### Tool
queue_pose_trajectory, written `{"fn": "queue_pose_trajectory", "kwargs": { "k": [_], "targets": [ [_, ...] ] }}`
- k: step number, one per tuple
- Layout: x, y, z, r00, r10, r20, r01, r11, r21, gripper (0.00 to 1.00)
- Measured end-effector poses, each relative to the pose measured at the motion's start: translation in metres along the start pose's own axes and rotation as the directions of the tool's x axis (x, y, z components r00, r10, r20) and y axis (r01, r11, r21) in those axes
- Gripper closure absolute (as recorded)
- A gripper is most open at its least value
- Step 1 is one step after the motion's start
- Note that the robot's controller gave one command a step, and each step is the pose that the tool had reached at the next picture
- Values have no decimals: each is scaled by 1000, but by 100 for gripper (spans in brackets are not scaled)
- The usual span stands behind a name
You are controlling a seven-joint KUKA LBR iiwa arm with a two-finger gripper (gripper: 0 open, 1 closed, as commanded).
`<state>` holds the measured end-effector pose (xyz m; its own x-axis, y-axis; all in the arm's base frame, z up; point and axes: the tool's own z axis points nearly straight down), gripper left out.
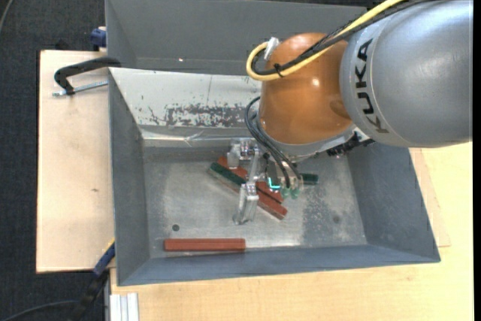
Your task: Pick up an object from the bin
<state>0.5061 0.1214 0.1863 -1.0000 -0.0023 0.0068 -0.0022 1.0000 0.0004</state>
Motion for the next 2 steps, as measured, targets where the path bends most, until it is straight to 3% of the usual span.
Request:
{"fn": "queue_pose_trajectory", "kwargs": {
  "k": [1, 2],
  "targets": [
    [-87, -16, 119, 999, 38, 11, -38, 999, -1, 0],
    [-87, -15, 115, 999, 37, 11, -37, 999, -3, 100]
  ]
}}
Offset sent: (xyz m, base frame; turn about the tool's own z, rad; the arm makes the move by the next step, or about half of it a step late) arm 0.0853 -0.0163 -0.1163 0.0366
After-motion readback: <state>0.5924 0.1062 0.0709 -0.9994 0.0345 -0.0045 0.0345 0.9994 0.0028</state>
